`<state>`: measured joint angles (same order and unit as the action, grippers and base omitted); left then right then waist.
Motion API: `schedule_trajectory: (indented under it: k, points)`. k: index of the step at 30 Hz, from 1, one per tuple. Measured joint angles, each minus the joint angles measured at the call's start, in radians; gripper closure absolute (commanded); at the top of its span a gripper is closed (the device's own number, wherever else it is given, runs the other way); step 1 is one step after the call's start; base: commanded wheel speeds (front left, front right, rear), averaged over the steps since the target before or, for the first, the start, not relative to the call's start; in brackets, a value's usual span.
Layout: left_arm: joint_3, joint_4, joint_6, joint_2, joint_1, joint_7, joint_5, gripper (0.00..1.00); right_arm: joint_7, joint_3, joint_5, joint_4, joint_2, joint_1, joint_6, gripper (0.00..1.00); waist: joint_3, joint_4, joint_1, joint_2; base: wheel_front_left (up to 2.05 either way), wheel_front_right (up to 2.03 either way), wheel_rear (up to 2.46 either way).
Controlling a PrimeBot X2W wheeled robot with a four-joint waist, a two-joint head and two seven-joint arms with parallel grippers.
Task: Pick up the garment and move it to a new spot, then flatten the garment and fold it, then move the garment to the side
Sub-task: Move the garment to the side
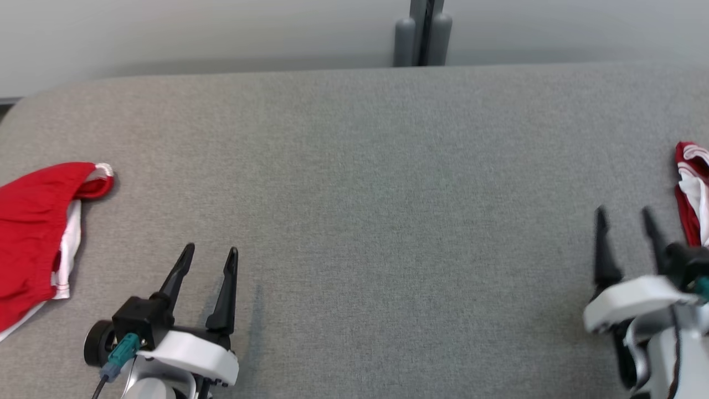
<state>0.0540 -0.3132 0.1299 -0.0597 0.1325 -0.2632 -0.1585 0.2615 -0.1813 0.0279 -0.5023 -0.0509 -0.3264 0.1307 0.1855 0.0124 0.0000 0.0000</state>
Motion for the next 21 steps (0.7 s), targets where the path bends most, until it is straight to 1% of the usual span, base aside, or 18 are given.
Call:
schedule_trajectory:
  k: [1,5,9,14,18,21]
  points:
    - [0.000,0.000,0.000,0.000,0.000,0.000,0.000,0.00,0.000,0.000,0.000,0.000,0.000,0.000,0.000,0.00,0.000,0.000,0.0000,0.0000,0.00,0.00,0.00]
    - [-0.014,-0.027,-0.005,0.004,-0.027,0.000,0.007,0.00,0.000,0.095,0.085,-0.004,0.003,0.088,0.000,0.00,-0.043,0.013,0.0000,0.0000,0.00,0.00,0.00]
    - [-0.024,-0.049,-0.008,0.006,-0.057,0.000,0.009,0.00,0.000,0.148,0.136,-0.002,0.004,0.151,0.000,0.00,-0.082,0.023,0.0000,0.0000,0.00,0.00,0.00]
    - [-0.028,-0.074,-0.017,0.008,-0.096,0.000,0.016,0.00,0.000,0.171,0.177,0.008,0.004,0.193,0.000,0.00,-0.132,0.031,-0.0001,0.0000,0.00,0.00,0.00]
    - [-0.037,-0.090,-0.032,0.010,-0.124,0.000,0.014,0.00,0.000,0.190,0.164,0.028,0.003,0.205,0.000,0.00,-0.177,0.032,0.0000,0.0000,0.00,0.00,0.00]
    - [-0.040,-0.091,-0.039,0.009,-0.129,0.000,0.008,0.00,0.000,0.192,0.173,0.036,0.004,0.209,0.000,0.00,-0.190,0.030,0.0000,0.0000,0.00,0.00,0.00]
